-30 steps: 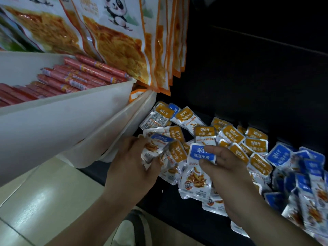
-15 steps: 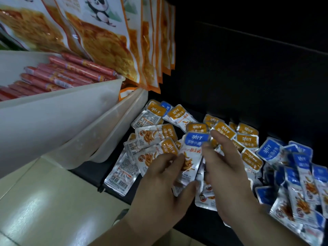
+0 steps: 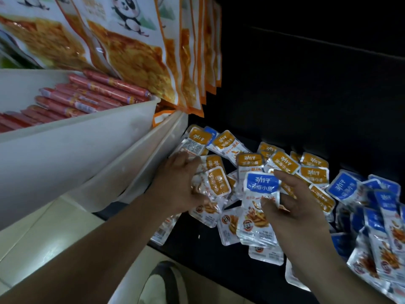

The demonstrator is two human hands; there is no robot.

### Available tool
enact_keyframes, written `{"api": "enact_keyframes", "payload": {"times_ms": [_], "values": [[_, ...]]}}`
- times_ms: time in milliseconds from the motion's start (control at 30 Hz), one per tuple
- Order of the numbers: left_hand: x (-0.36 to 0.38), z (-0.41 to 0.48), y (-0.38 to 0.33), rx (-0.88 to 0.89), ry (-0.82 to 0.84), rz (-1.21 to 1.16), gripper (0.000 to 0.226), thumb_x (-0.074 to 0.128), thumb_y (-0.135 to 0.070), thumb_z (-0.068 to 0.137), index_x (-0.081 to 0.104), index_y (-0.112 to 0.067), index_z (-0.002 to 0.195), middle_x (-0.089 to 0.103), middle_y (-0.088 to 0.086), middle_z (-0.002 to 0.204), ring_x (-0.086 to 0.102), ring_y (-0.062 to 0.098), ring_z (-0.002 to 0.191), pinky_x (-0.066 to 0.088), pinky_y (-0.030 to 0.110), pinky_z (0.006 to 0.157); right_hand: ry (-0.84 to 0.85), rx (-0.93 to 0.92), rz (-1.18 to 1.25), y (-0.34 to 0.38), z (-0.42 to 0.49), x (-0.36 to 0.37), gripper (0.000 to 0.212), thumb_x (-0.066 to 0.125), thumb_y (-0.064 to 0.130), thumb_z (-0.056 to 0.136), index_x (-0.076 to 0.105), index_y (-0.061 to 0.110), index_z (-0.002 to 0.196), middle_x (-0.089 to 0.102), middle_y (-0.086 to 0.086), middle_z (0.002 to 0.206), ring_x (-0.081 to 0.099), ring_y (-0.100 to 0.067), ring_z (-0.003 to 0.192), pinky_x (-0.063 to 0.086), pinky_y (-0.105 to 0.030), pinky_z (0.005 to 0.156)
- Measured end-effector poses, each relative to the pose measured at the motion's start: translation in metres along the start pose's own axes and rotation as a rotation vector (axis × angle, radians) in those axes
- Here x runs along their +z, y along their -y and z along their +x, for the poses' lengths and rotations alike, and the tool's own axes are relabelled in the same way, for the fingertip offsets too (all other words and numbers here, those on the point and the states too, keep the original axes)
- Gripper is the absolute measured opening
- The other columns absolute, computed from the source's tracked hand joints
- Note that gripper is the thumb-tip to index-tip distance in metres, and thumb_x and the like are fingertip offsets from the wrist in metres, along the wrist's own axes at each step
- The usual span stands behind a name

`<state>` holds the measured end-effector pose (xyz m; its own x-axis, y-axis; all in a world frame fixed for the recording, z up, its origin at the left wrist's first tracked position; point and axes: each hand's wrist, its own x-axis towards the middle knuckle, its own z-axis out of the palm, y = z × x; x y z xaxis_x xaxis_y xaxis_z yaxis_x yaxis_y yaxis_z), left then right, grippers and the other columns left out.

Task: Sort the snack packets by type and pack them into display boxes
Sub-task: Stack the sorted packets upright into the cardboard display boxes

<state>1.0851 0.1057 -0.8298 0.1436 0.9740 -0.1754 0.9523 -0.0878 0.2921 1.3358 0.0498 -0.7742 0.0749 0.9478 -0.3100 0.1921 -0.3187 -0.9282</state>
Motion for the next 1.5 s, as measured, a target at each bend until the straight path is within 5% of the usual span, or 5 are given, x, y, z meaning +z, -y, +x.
{"api": "enact_keyframes", "payload": {"times_ms": [400,567,833,1067,1500], "values": [[-0.014,-0.025,-0.041,-0.075,-0.42,-0.103,0.026,0.053,-0.03,0.098,0.045,-0.025,0.122,0.056,0.001,0.12,0.06,0.028,0.106,0.049,0.051,0.091,-0.039,-0.035,-0.002,-0.003,0.001,-0.014,0.046,0.069,0.015,0.098,0.059,0.055,0.118,0.076,0.023,0.1,0.068,-0.019,0.077,0.05,-0.02,0.057],[-0.023,-0.045,-0.097,-0.127,-0.089,-0.85,0.02,0.051,-0.025,0.106,0.048,-0.038,0.12,0.07,-0.011,0.1,0.068,0.002,0.085,0.057,0.028,0.073,-0.064,-0.047,-0.034,0.005,-0.004,-0.04,0.041,0.069,0.014,0.097,0.061,0.05,0.117,0.07,0.029,0.077,0.055,-0.008,0.052,0.042,-0.01,0.047],[-0.003,-0.01,-0.161,-0.148,-0.029,-1.1,0.032,0.068,-0.014,0.098,0.059,-0.04,0.116,0.072,-0.028,0.089,0.071,0.003,0.075,0.054,0.014,0.061,-0.261,-0.067,-0.053,-0.006,-0.004,-0.104,0.036,0.075,0.009,0.093,0.066,0.04,0.108,0.067,0.008,0.068,0.058,-0.025,0.063,0.047,-0.028,0.061],[0.03,0.013,-0.159,0.052,-0.215,-0.154,0.034,0.073,-0.03,0.085,0.066,-0.025,0.118,0.061,-0.001,0.108,0.062,0.022,0.098,0.046,0.029,0.067,-0.347,0.0,-0.036,-0.028,-0.004,-0.152,0.035,0.076,0.014,0.093,0.064,0.046,0.101,0.073,0.009,0.09,0.063,-0.028,0.073,0.047,-0.025,0.057],[0.06,-0.014,-0.191,0.316,-0.287,-0.18,0.04,0.063,-0.035,0.086,0.071,-0.017,0.12,0.056,0.002,0.14,0.055,0.03,0.118,0.054,0.054,0.09,-0.454,-0.051,-0.366,-0.07,0.025,-0.221,0.028,0.064,0.024,0.1,0.057,0.041,0.121,0.063,-0.006,0.081,0.049,-0.011,0.054,0.038,-0.021,0.043]]}}
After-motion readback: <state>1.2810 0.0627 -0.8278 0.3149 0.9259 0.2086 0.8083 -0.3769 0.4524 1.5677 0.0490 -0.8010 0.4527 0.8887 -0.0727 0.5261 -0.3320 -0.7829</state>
